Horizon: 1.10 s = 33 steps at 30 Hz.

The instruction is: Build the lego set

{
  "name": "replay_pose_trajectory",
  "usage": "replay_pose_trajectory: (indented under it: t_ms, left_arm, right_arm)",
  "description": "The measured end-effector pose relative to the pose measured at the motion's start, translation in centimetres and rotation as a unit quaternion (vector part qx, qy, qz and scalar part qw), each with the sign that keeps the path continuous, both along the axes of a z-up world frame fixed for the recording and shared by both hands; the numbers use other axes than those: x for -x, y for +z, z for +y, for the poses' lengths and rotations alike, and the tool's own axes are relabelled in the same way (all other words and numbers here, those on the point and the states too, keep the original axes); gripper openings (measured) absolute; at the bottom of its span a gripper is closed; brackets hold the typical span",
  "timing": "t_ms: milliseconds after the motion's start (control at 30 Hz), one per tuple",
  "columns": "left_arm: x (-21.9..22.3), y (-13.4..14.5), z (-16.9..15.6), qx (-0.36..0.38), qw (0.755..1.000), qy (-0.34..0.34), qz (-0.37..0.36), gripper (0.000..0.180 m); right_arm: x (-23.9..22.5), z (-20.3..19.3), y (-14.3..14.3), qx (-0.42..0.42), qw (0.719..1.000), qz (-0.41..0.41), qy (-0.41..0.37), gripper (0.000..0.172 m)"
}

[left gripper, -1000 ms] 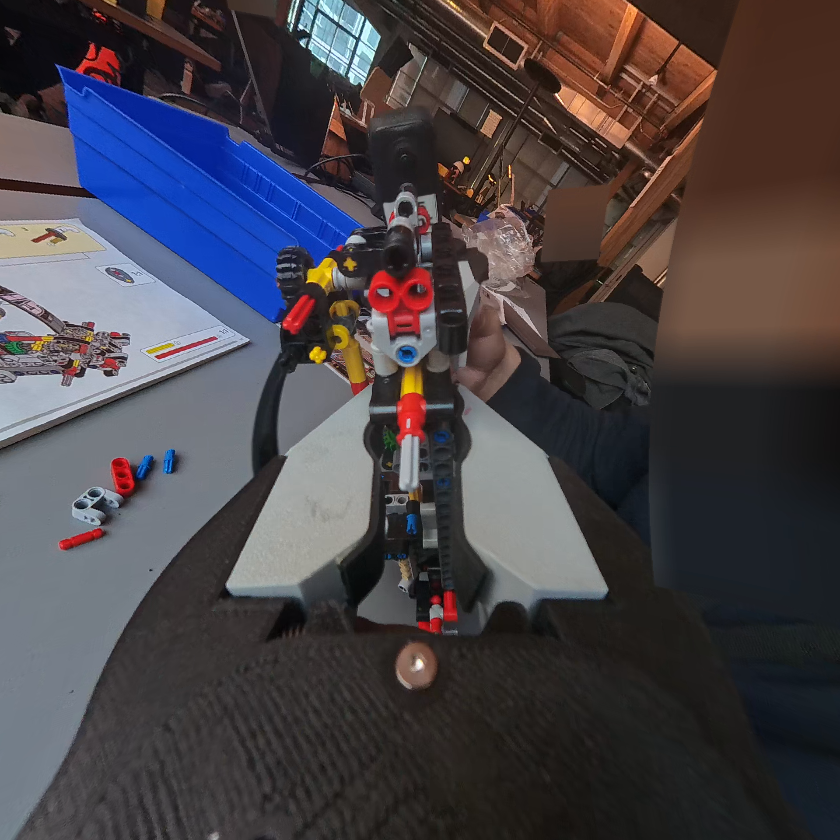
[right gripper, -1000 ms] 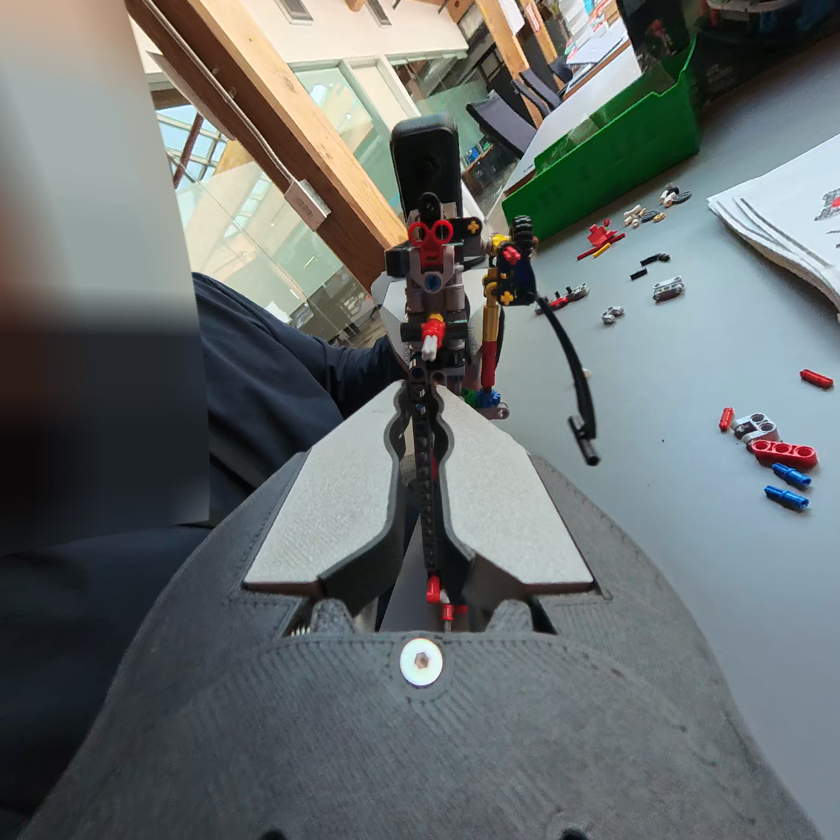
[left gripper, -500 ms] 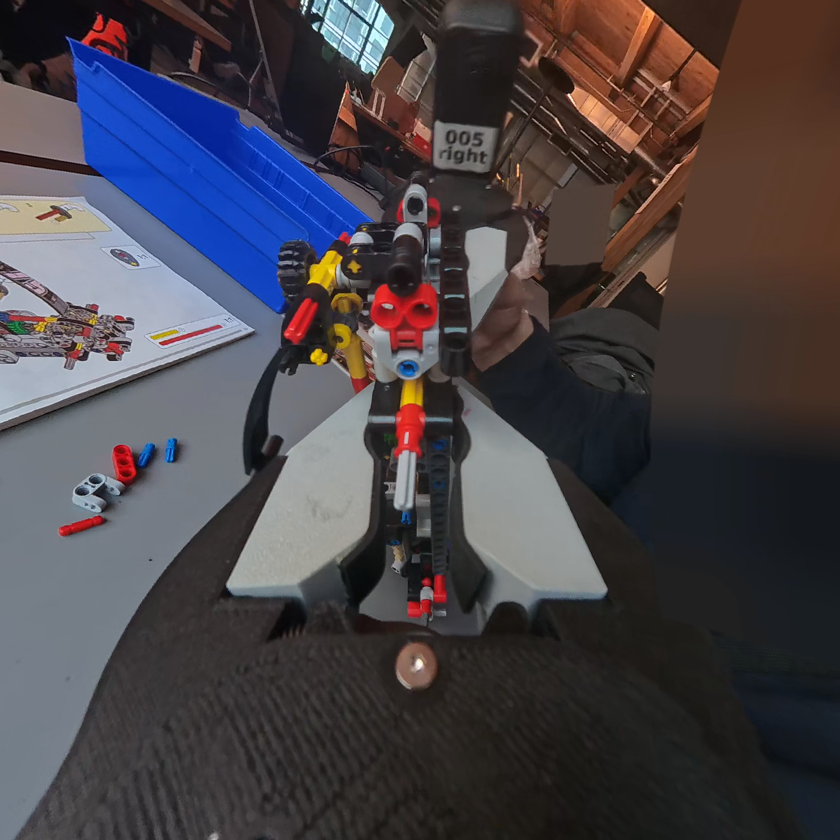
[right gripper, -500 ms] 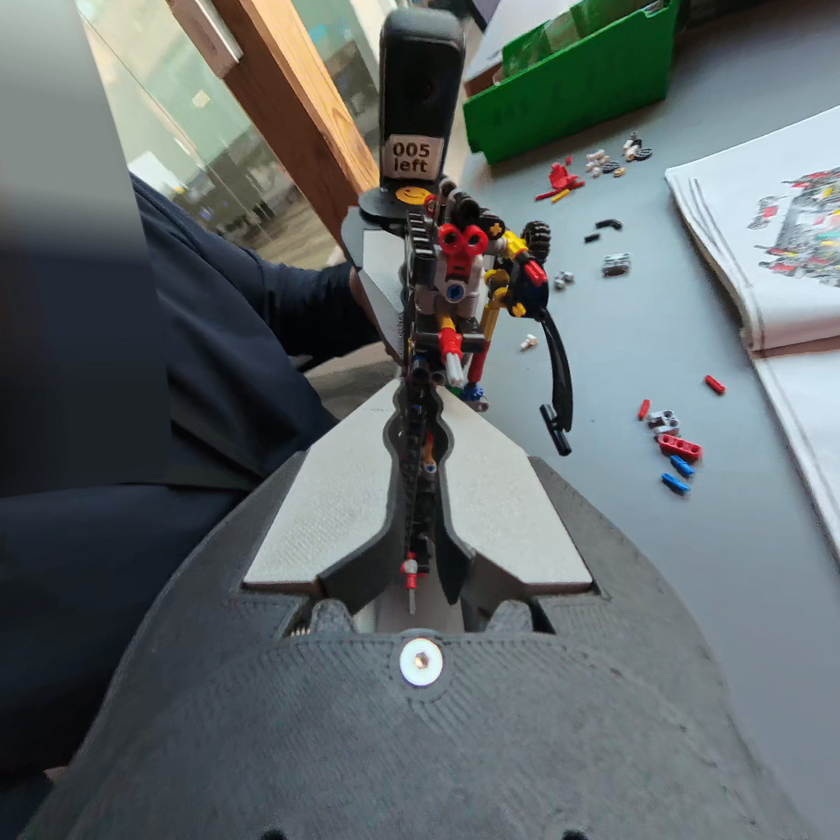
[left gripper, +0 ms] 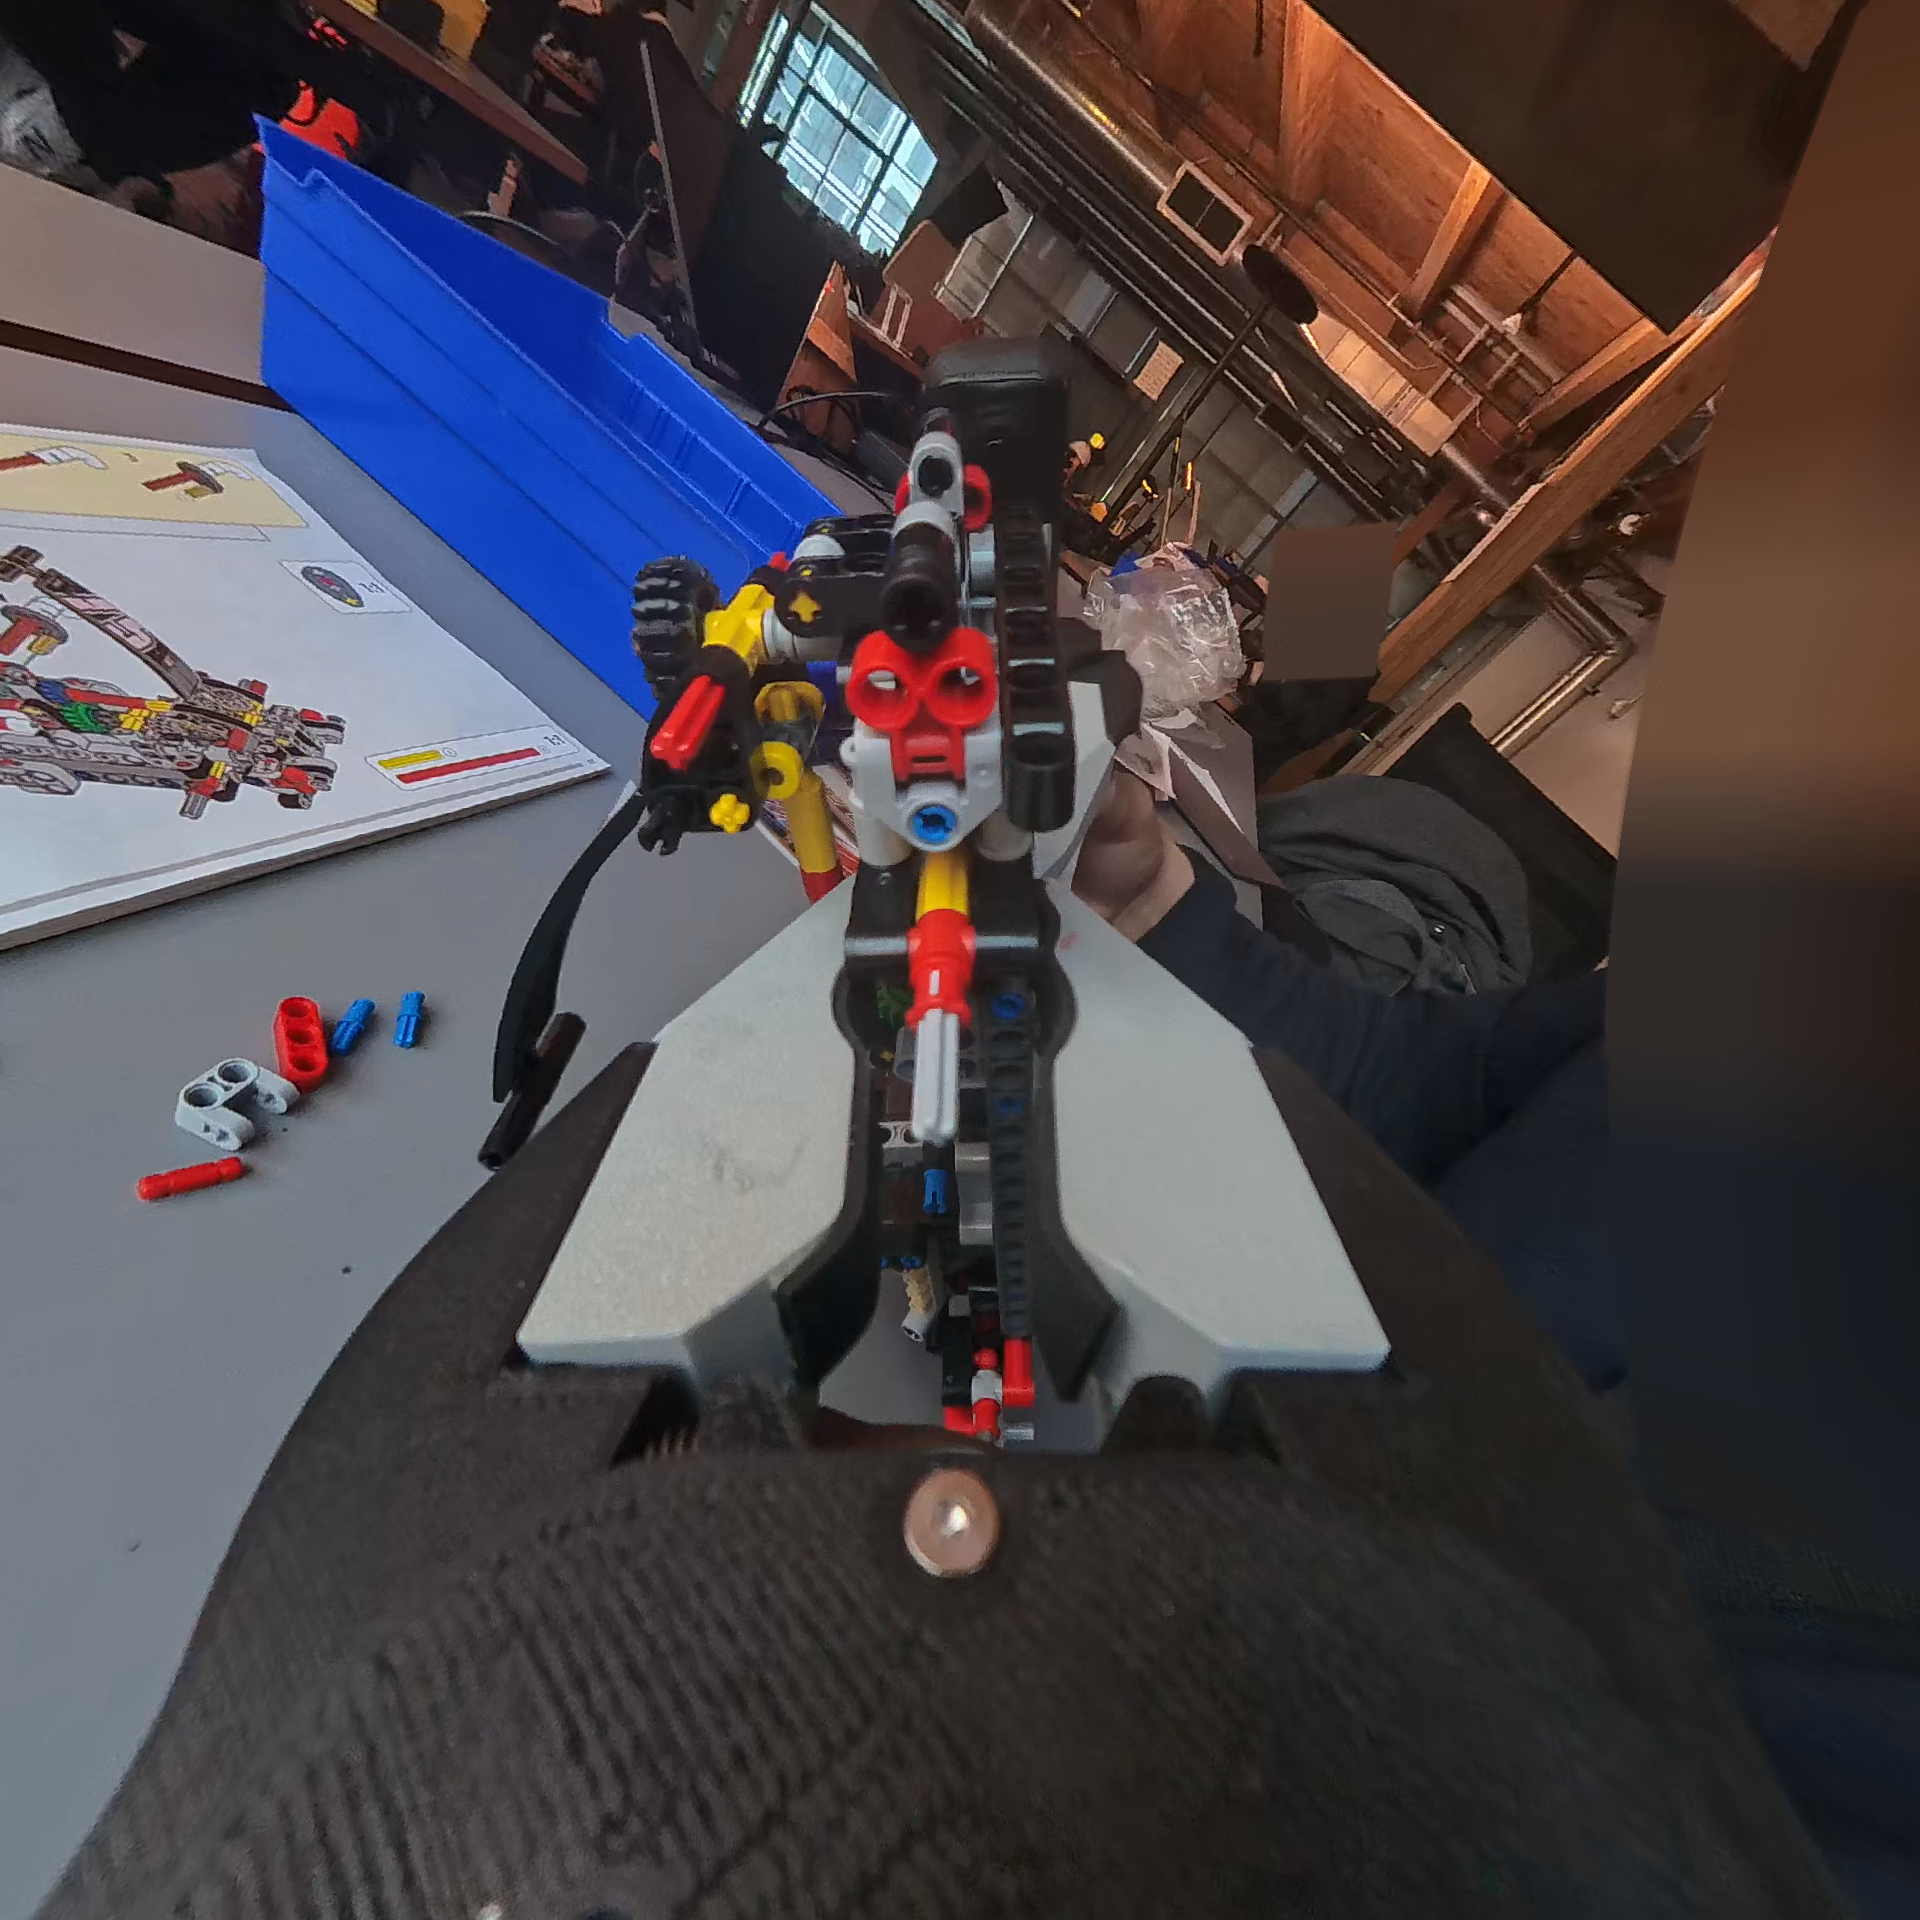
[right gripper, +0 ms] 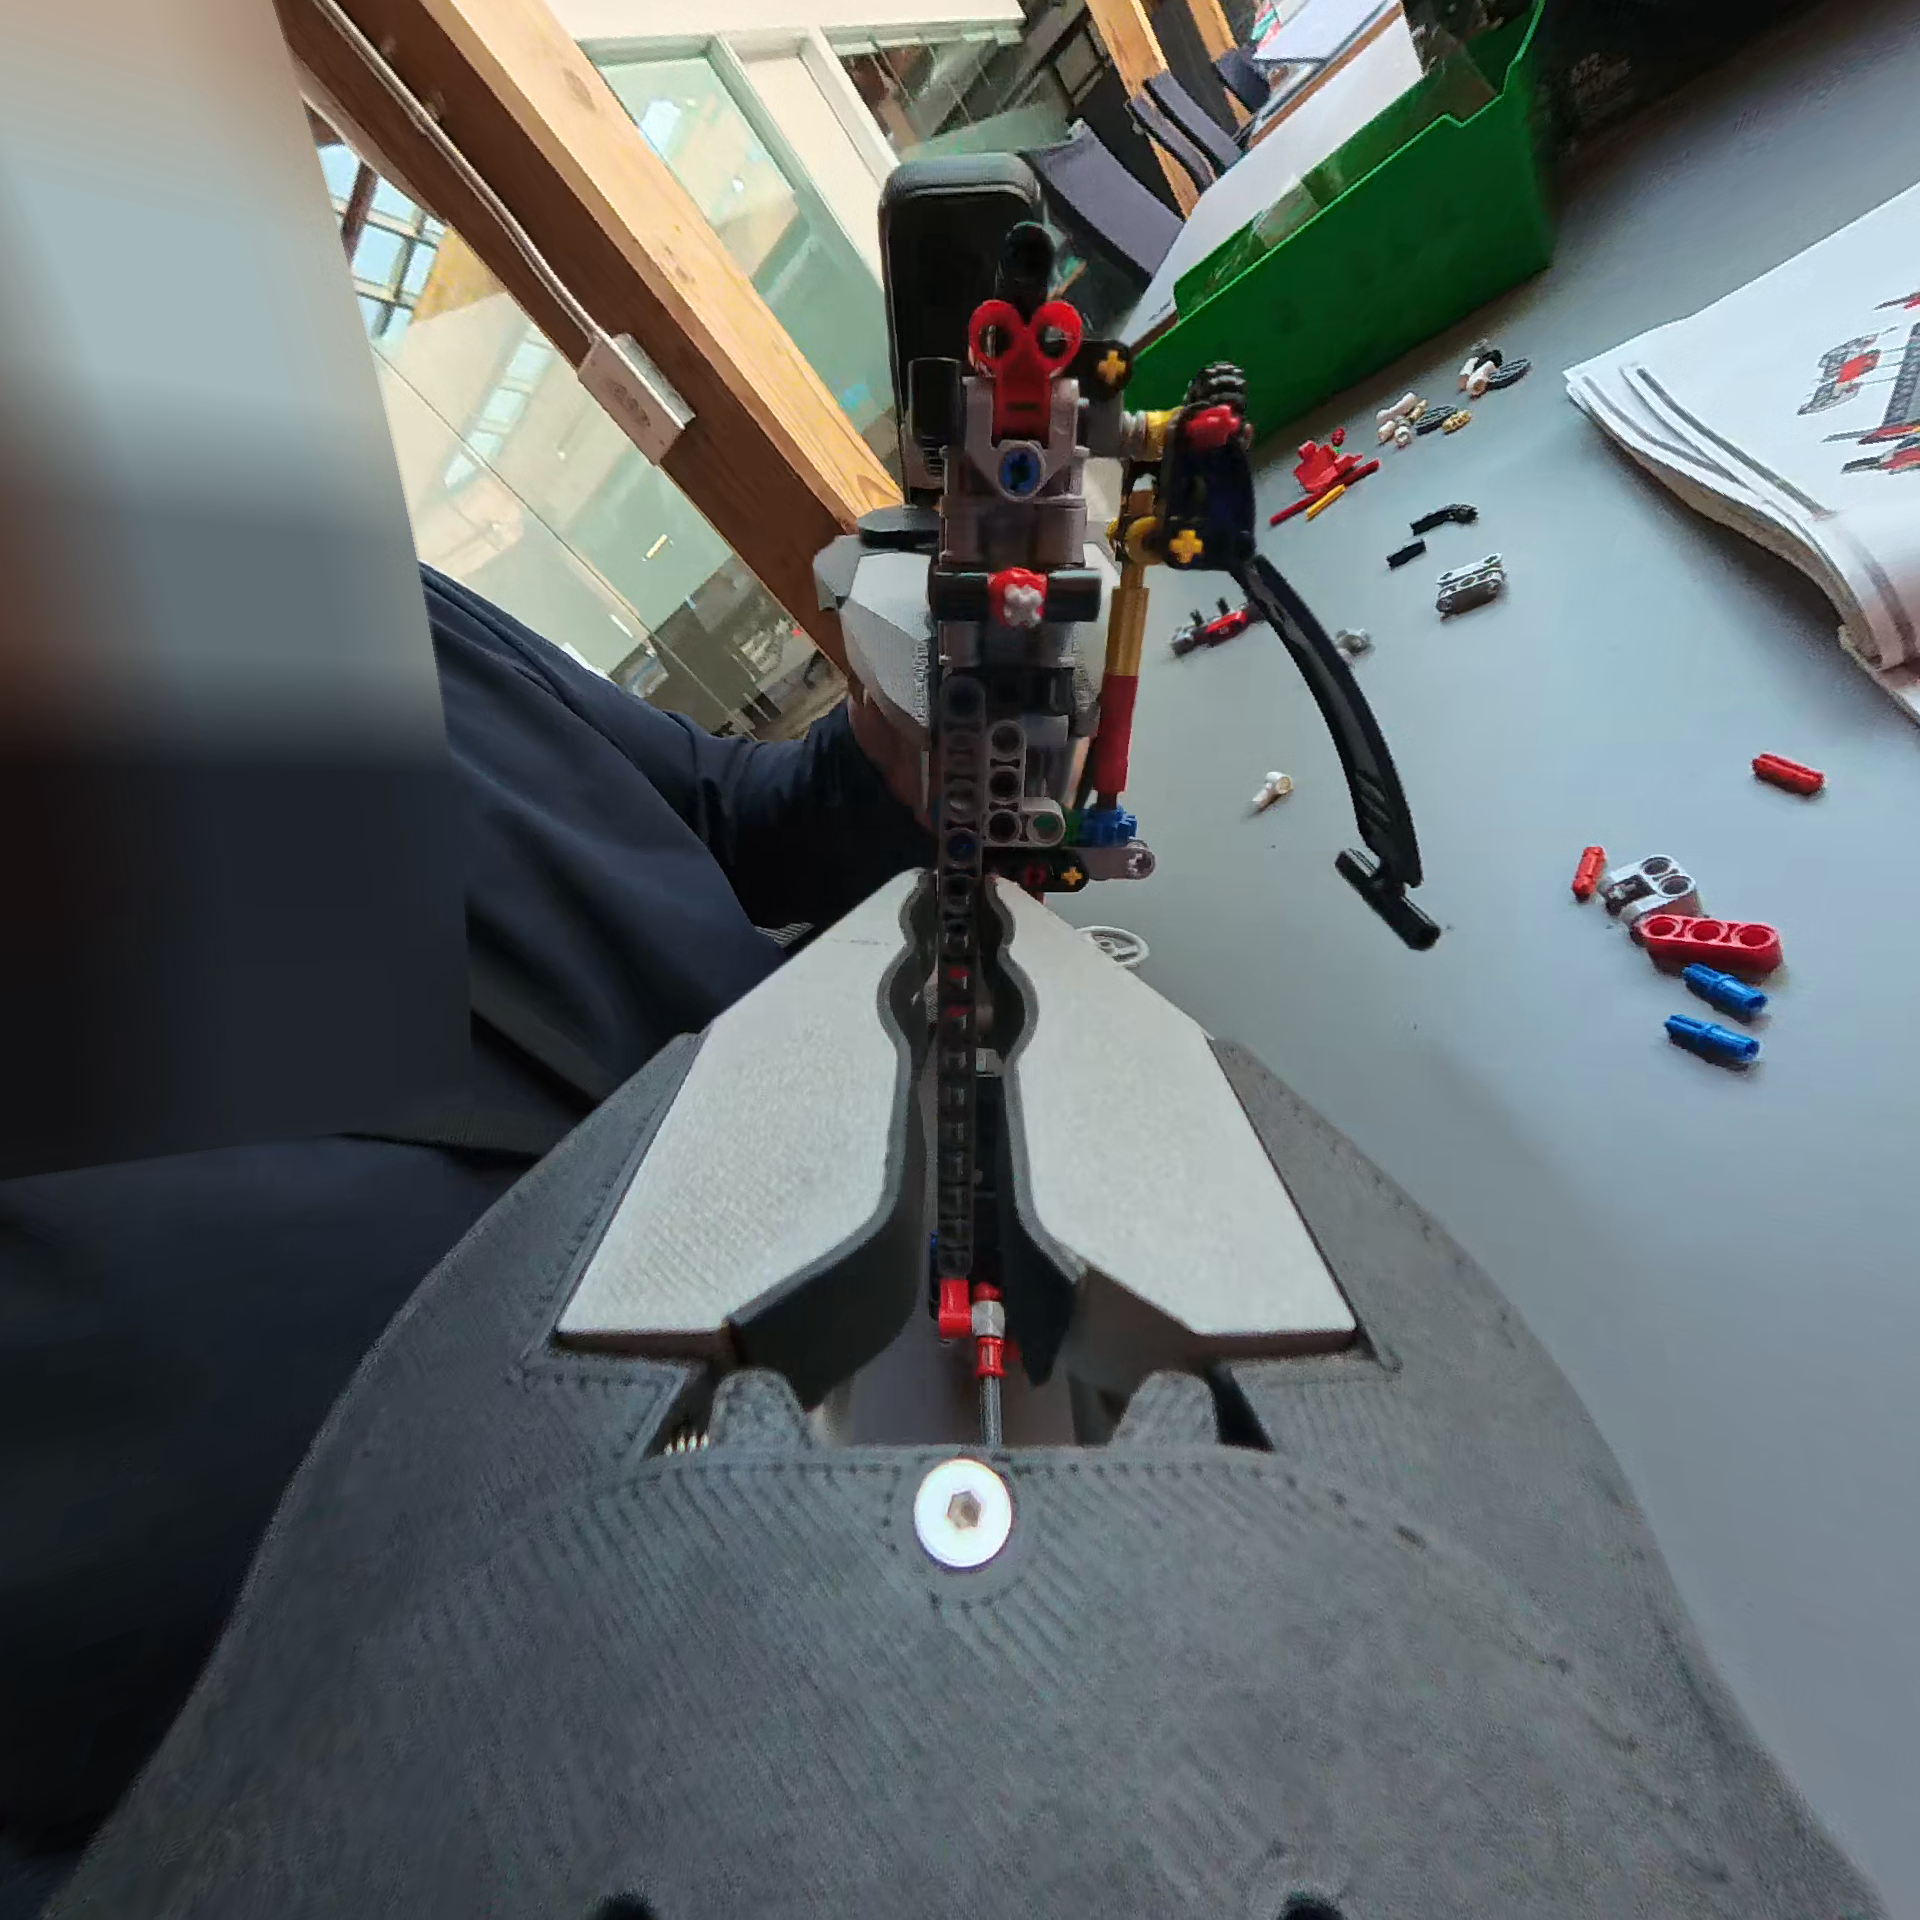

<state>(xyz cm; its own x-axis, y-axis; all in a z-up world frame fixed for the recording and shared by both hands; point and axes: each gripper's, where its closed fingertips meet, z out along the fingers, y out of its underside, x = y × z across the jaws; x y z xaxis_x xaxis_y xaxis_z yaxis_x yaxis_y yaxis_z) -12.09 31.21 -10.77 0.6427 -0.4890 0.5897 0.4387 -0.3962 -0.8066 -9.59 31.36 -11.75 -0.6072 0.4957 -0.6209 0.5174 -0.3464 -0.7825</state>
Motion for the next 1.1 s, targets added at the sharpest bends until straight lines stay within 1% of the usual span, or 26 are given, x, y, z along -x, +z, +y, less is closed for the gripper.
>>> replay_pose_trajectory:
  t_ms: [133, 267, 400, 633, 767, 900, 967, 1033, 1100]
  left_arm:
    - [0.0, 0.0, 0.0, -0.002, 1.000, 0.005, 0.000, 0.025]
    - [0.1, 0.0, -0.1, -0.006, 1.000, 0.007, -0.005, 0.025]
    - [0.5, -0.2, 0.0, -0.007, 0.999, 0.026, -0.018, 0.025]
    - [1.1, -0.3, 0.1, -0.012, 0.998, 0.048, -0.040, 0.025]
    - [1.5, -0.2, 0.3, -0.012, 0.998, 0.055, -0.041, 0.024]
    - [1.5, -0.7, 0.7, 0.009, 0.999, 0.035, -0.036, 0.025]
    - [1.5, -0.9, 0.5, 0.018, 0.999, 0.022, -0.014, 0.026]
    - [1.4, -1.4, 0.0, 0.034, 0.999, 0.006, 0.007, 0.030]
    - [1.1, -2.3, -0.8, 0.060, 0.998, -0.014, 0.010, 0.036]
  right_arm:
    - [0.1, 0.5, 0.4, 0.022, 1.000, 0.007, -0.007, 0.004]
    - [0.1, 0.3, 0.5, 0.026, 1.000, 0.014, -0.007, 0.004]
    - [0.6, 0.4, 0.3, 0.041, 0.998, 0.022, -0.045, 0.004]
    - [1.2, 0.4, 0.0, 0.032, 0.993, 0.046, -0.108, 0.004]
    - [1.3, -0.2, -0.6, 0.051, 0.991, 0.040, -0.115, 0.004]
    - [1.4, 0.5, -0.7, 0.079, 0.989, 0.046, -0.115, 0.004]
    - [1.5, 0.6, -0.8, 0.081, 0.989, 0.047, -0.115, 0.004]
    - [1.6, 0.5, -1.1, 0.082, 0.989, 0.042, -0.112, 0.005]
    - [1.6, 0.3, -1.6, 0.082, 0.990, 0.033, -0.108, 0.005]
